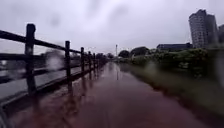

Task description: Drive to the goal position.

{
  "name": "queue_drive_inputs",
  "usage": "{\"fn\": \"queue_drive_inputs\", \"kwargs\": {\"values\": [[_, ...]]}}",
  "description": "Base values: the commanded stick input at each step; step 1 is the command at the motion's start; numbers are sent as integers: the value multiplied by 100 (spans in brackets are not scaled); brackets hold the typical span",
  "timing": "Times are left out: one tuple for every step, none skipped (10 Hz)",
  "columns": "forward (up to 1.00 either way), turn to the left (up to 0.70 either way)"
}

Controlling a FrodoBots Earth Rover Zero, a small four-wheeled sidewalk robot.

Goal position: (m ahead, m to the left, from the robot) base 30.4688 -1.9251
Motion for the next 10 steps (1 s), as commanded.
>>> {"fn": "queue_drive_inputs", "kwargs": {"values": [[100,1],[100,1],[100,1],[100,1],[100,1],[100,1],[100,1],[100,1],[100,1],[100,1]]}}
